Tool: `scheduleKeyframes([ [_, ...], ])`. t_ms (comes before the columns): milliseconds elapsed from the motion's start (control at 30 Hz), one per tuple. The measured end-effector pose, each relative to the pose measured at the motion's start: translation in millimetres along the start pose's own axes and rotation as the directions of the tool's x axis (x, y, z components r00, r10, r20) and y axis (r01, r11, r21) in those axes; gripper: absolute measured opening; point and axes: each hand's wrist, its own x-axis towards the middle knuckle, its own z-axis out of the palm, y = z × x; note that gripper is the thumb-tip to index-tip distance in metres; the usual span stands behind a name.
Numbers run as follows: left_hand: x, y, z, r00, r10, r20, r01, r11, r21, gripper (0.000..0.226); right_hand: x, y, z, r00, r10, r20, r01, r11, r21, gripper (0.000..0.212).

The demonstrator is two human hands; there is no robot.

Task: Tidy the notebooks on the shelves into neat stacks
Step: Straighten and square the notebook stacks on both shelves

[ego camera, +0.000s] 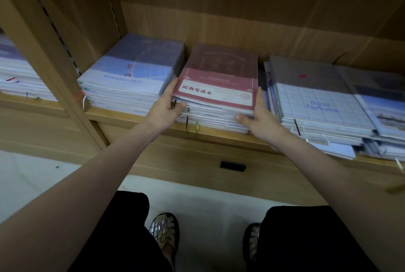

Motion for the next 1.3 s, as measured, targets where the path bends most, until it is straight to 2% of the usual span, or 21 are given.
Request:
scheduleKeyframes([
  [200,-1.8,0.4,3.0,0.998,0.042,-0.036,-0.039,0.995,0.089,0.061,2.0,7.4,-4.3,0.997,0.014,0.077,-0.009,0.998,-0.065,0.075],
  [300,-2.6,3.8,3.0,0.999,0.04,-0.033,-0.037,0.994,0.104,0.061,3.1,6.7,-6.9,0.997,0.015,0.079,-0.01,0.998,-0.065,0.078],
  [367,-2.2,4.9,1.5,0.999,0.044,-0.029,-0.041,0.992,0.12,0.062,3.1,5.8,-10.1,0.997,0.021,0.075,-0.019,0.999,-0.027,0.079],
  [467,-2.0,4.5,-0.4,0.999,0.038,-0.026,-0.034,0.99,0.137,0.054,1.7,5.5,-15.7,0.998,0.036,0.052,-0.038,0.999,0.029,0.068],
  [567,-3.2,4.8,0.7,0.999,0.03,-0.027,-0.025,0.987,0.161,0.05,-0.5,4.1,-19.1,0.999,0.032,0.01,-0.033,0.999,0.02,0.06],
  [633,-3.4,5.3,2.0,0.999,0.025,-0.035,-0.019,0.987,0.162,0.05,-0.8,3.6,-18.9,1.0,0.019,0.001,-0.019,0.998,-0.062,0.059],
  [867,1.7,0.0,-3.1,0.999,-0.05,0.01,0.049,0.997,0.052,0.049,3.9,1.1,-4.8,0.999,0.032,0.035,-0.018,0.94,-0.34,0.084],
  [1167,5.3,1.0,1.2,0.998,-0.036,-0.042,0.042,0.984,0.172,0.052,3.8,-1.1,-4.6,0.996,0.05,0.075,-0.018,0.928,-0.372,0.08],
  [1300,3.0,-1.8,-8.1,0.998,-0.062,-0.008,0.062,0.988,0.145,0.051,1.5,-3.3,-2.7,0.999,0.036,-0.003,-0.035,0.951,-0.308,0.083],
])
